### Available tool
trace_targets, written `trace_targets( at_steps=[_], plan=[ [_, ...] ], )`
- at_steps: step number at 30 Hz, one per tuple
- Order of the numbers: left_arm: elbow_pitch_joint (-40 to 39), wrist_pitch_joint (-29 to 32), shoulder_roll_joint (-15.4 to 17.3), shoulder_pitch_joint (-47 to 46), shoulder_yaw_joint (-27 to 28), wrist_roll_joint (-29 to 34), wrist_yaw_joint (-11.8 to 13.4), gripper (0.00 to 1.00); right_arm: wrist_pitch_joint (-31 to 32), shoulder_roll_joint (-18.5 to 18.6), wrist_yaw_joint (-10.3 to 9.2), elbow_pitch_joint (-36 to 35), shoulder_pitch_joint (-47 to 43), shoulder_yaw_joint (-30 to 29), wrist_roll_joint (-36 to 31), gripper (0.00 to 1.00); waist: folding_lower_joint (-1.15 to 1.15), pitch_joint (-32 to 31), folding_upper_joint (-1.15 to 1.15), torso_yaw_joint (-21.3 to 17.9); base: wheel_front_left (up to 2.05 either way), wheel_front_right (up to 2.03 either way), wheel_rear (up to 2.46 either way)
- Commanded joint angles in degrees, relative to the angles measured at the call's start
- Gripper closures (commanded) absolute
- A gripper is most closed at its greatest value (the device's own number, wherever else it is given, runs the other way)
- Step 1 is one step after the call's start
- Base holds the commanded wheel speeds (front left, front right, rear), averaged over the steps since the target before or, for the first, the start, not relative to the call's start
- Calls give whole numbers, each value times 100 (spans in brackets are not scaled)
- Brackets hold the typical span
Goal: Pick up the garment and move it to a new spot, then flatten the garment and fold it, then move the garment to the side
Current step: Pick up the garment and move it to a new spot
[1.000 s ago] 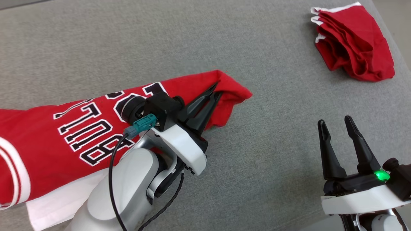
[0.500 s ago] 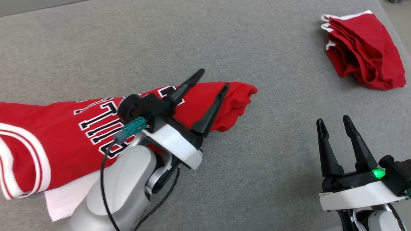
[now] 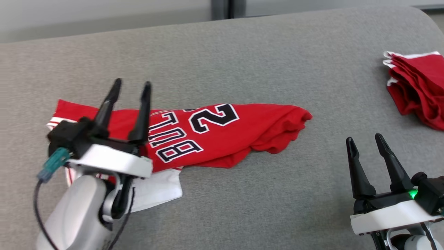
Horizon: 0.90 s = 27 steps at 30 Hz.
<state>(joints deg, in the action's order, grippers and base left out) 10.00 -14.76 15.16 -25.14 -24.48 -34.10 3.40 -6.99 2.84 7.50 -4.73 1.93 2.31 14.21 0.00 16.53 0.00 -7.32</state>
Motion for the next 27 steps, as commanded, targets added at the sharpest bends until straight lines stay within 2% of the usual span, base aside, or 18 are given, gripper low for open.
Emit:
trace_targets(
  at_steps=[1,7,14,20,24,27],
  plan=[
    [-12,-36,49,157,173,-35,77,0,52,21,-1,-50,-34,-37,-26,0,0,-195,0,230,0,0,0],
    [-290,-43,68,705,1134,15,106,0,225,23,-1,-151,-128,-114,-109,0,0,-375,0,539,0,0,0],
    [-414,-45,-32,1390,1971,208,-203,0,347,24,0,-203,-277,-224,-116,0,0,-625,0,765,0,0,0],
    [-452,-43,-15,1927,2168,410,-508,0,458,23,-1,-243,-417,-275,-168,0,0,-821,0,868,0,0,0],
    [-441,-42,59,2266,2059,569,-715,0,539,31,-1,-206,-503,-285,-189,0,0,-985,0,920,0,0,0],
    [-433,-40,110,2443,1964,650,-750,0,570,58,-1,-173,-594,-282,-210,0,0,-1090,0,933,0,0,0]
  ],
)
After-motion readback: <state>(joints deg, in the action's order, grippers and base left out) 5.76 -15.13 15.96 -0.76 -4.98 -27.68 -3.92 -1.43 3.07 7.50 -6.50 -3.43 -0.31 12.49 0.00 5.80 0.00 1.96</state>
